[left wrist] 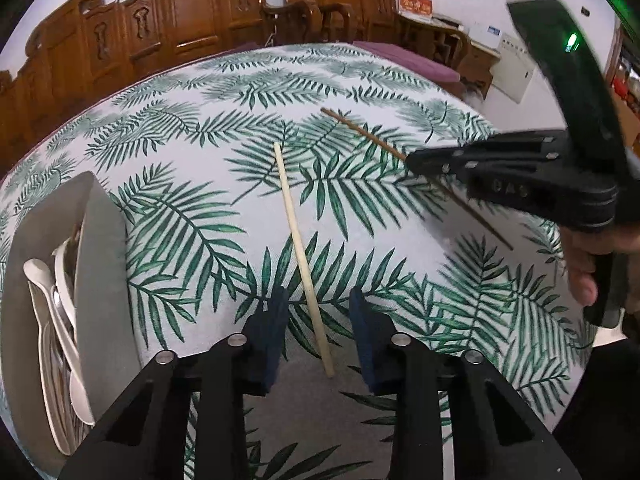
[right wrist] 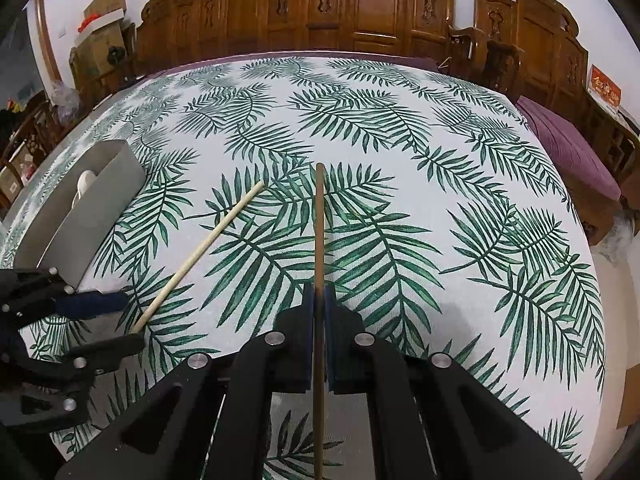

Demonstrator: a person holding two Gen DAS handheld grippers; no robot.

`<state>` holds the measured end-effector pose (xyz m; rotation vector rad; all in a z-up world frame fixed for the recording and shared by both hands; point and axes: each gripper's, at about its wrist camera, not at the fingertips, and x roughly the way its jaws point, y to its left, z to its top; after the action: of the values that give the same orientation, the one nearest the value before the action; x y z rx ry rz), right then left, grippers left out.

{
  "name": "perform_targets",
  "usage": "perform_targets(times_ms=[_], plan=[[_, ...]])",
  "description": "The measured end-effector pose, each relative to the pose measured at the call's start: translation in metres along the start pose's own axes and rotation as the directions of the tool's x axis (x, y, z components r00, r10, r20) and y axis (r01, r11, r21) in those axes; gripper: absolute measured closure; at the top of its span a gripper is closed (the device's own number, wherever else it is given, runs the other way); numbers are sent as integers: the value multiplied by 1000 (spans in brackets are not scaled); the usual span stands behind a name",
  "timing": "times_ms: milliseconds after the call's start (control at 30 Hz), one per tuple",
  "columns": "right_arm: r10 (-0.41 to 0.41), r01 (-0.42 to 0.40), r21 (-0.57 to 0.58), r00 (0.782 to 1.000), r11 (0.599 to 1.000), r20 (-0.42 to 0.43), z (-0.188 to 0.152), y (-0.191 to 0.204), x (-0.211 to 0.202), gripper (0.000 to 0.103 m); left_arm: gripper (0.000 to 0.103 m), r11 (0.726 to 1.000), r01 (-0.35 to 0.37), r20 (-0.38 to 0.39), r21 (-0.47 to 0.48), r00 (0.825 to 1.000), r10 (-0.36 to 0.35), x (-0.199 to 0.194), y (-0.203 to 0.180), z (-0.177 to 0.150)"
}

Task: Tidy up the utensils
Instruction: 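Grasp another wooden chopstick with left tool while right tool holds its chopstick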

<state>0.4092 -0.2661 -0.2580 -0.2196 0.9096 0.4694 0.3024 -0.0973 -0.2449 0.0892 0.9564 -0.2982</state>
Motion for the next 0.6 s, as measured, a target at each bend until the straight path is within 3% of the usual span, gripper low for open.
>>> perform_targets(times_ms=[267, 333, 600], plan=[[4, -4, -17, 1000, 1000, 0, 0, 6, 0, 97, 87, 1000, -27, -4, -14, 1000, 27, 4, 6, 0], [5, -5, -20, 1000, 1000, -1, 0, 7, 1, 97, 98, 999, -16, -11, -41, 1000, 16, 4, 12, 1], [21, -21, -16, 1000, 1000, 6, 1, 11, 0, 97, 99, 999, 13, -20, -51, 1000, -14, 1, 16, -1]])
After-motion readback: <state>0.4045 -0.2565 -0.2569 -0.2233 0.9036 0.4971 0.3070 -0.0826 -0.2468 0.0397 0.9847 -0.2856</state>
